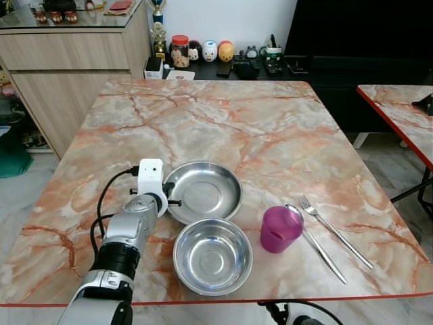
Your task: Setting the table
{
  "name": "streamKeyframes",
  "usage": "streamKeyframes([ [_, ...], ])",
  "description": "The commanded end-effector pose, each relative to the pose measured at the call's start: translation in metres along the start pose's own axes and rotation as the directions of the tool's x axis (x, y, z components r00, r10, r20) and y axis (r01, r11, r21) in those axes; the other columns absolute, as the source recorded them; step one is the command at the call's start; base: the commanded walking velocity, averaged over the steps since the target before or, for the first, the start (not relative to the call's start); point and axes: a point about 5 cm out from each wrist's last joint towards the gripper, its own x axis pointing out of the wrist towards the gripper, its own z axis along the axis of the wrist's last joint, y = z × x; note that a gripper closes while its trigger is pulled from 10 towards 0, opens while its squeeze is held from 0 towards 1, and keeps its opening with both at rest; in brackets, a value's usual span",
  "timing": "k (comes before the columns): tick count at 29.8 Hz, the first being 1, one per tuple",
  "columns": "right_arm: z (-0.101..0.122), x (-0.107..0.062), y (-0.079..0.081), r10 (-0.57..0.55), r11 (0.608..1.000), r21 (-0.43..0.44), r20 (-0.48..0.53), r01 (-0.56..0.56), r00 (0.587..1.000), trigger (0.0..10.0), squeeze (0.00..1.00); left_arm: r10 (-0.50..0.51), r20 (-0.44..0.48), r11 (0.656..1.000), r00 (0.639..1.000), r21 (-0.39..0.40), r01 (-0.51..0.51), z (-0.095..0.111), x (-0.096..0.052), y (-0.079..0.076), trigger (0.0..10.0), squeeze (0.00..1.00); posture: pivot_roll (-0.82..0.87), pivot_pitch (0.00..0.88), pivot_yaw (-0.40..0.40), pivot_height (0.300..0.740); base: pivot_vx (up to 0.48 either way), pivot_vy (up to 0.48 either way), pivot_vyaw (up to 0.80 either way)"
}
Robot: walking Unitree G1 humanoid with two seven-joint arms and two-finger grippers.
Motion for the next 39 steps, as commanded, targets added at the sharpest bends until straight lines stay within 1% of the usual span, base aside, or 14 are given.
streamKeyframes([
  [1,0.003,0.000,-0.003,-0.006,1.000,-0.009,0.003,0.007,1.000,10.0,0.00,0.040,-0.014,0.999,0.999,0.011,-0.040,-0.004,-0.001,0.003,0.0,0.00,0.00,0.000,-0.068,0.719,0.000,0.000,0.00],
  [7,0.003,0.000,-0.003,-0.007,1.000,-0.011,0.001,0.007,1.000,10.0,0.00,0.077,0.037,0.995,0.996,-0.064,-0.074,0.001,-0.001,0.006,0.0,0.00,0.00,0.000,-0.069,0.719,0.000,0.000,0.00],
  [9,0.003,0.000,-0.003,-0.007,1.000,-0.012,0.001,0.007,1.000,10.0,0.00,0.094,0.075,0.983,0.993,-0.162,-0.081,0.004,-0.002,0.008,0.0,0.00,0.00,0.000,-0.069,0.719,0.000,0.000,0.00],
  [10,0.003,0.000,-0.003,-0.007,1.000,-0.012,0.001,0.007,1.000,10.0,0.00,0.094,0.075,0.983,0.993,-0.162,-0.081,0.004,-0.002,0.008,0.0,0.00,0.00,0.000,-0.069,0.719,0.000,0.000,0.00],
  [12,0.003,0.000,-0.003,-0.007,1.000,-0.012,0.002,0.007,1.000,10.0,0.00,0.090,0.153,0.956,0.984,-0.289,-0.043,0.008,-0.005,0.011,0.0,0.00,0.00,0.000,-0.070,0.719,0.000,0.000,0.00],
  [14,0.003,0.000,-0.003,-0.007,1.000,-0.012,0.002,0.007,1.000,10.0,0.00,0.091,0.195,0.936,0.977,-0.351,-0.017,0.011,-0.007,0.012,0.0,0.00,0.00,0.000,-0.071,0.719,0.000,0.000,0.00],
  [15,0.003,0.000,-0.003,-0.008,1.000,-0.013,0.002,0.008,1.000,10.0,0.00,0.085,0.208,0.928,0.975,-0.374,-0.001,0.012,-0.008,0.013,2.0,0.00,0.00,0.000,-0.072,0.719,0.000,0.000,0.00],
  [16,0.003,0.000,-0.003,-0.008,1.000,-0.013,0.002,0.008,1.000,10.0,0.00,0.081,0.217,0.921,0.973,-0.390,0.010,0.013,-0.009,0.013,2.0,0.00,0.00,0.000,-0.072,0.719,0.000,0.000,0.00],
  [17,0.003,0.000,-0.003,-0.008,1.000,-0.013,0.002,0.008,1.000,10.0,0.00,0.076,0.250,0.899,0.965,-0.436,0.043,0.015,-0.012,0.014,10.0,0.00,0.00,0.000,-0.072,0.719,0.000,0.000,0.00],
  [29,0.004,0.000,-0.005,-0.008,1.000,-0.017,0.003,0.008,1.000,10.0,0.00,0.090,0.307,0.752,0.948,-0.645,0.138,0.004,-0.026,0.023,10.0,0.00,0.00,0.000,-0.081,0.719,0.000,0.000,0.00],
  [32,0.004,0.000,-0.006,-0.009,1.000,-0.018,0.003,0.009,1.000,10.0,0.00,0.104,0.332,0.733,0.937,-0.663,0.153,0.005,-0.031,0.028,10.0,0.00,0.00,0.000,-0.083,0.719,0.000,0.000,0.00],
  [34,0.004,0.000,-0.006,-0.010,1.000,-0.018,0.004,0.010,1.000,10.0,0.00,0.112,0.362,0.726,0.926,-0.666,0.172,0.008,-0.034,0.030,10.0,0.00,0.00,0.000,-0.083,0.719,0.000,0.000,0.00],
  [37,0.004,0.000,-0.006,-0.013,1.000,-0.016,0.005,0.013,1.000,10.0,0.00,0.101,0.475,0.760,0.874,-0.604,0.240,0.023,-0.049,0.033,10.0,0.00,0.00,0.000,-0.084,0.719,0.000,0.000,0.00],
  [39,0.004,0.000,-0.007,-0.014,1.000,-0.014,0.006,0.014,1.000,10.0,0.00,0.091,0.506,0.778,0.858,-0.574,0.256,0.027,-0.055,0.033,10.0,0.00,0.00,0.000,-0.085,0.719,0.000,0.000,0.00],
])
